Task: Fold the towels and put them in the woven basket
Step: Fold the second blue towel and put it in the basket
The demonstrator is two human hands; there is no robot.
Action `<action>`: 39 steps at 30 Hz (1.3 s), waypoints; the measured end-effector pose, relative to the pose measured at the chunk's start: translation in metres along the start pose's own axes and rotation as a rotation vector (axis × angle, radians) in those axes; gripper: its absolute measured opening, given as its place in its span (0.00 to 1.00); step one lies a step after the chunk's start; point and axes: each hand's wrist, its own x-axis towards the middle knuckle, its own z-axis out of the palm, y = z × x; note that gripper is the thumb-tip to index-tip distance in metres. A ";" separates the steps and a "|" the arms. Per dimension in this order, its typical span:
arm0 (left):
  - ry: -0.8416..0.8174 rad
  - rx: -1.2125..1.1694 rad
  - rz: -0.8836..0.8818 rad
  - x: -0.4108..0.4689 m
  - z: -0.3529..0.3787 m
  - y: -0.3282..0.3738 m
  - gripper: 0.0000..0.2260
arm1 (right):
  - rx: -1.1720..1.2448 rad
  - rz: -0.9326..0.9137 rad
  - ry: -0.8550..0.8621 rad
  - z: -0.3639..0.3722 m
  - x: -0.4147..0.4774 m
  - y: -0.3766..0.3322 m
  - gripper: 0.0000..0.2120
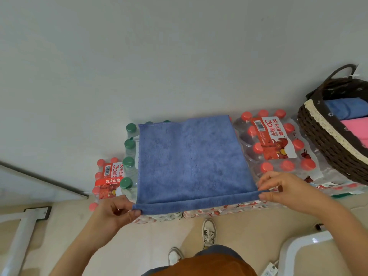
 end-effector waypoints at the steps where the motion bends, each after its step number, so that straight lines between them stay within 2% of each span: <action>1: 0.017 -0.015 0.002 0.002 -0.002 0.001 0.03 | 0.000 0.006 -0.034 -0.005 0.003 -0.001 0.05; 3: 0.071 -0.130 0.023 0.008 -0.003 0.012 0.05 | 0.078 -0.001 -0.013 -0.016 0.014 -0.006 0.06; 6: 0.203 -0.231 0.037 0.029 -0.004 0.039 0.08 | 0.292 -0.043 0.167 -0.027 0.039 -0.015 0.07; 8: 0.318 -0.247 0.026 0.053 -0.004 0.051 0.07 | 0.414 -0.053 0.296 -0.033 0.060 -0.021 0.07; 12: 0.460 -0.253 -0.020 0.104 -0.005 0.066 0.05 | 0.463 -0.065 0.448 -0.040 0.106 -0.035 0.05; 16: 0.545 -0.225 -0.036 0.142 -0.001 0.079 0.05 | 0.349 -0.073 0.539 -0.045 0.147 -0.042 0.07; 20: 0.642 -0.119 -0.068 0.163 0.006 0.089 0.07 | 0.163 -0.069 0.586 -0.048 0.172 -0.048 0.04; 25: 0.661 0.115 -0.129 0.178 0.011 0.094 0.06 | -0.075 -0.075 0.586 -0.042 0.194 -0.047 0.04; 29: 0.686 0.211 -0.143 0.181 0.012 0.097 0.09 | -0.227 -0.089 0.589 -0.037 0.203 -0.041 0.05; 33: 0.688 0.287 -0.141 0.184 0.012 0.095 0.10 | -0.298 -0.070 0.587 -0.036 0.208 -0.042 0.06; 39: 0.653 0.535 -0.090 0.186 0.011 0.089 0.12 | -0.365 -0.018 0.520 -0.035 0.208 -0.042 0.09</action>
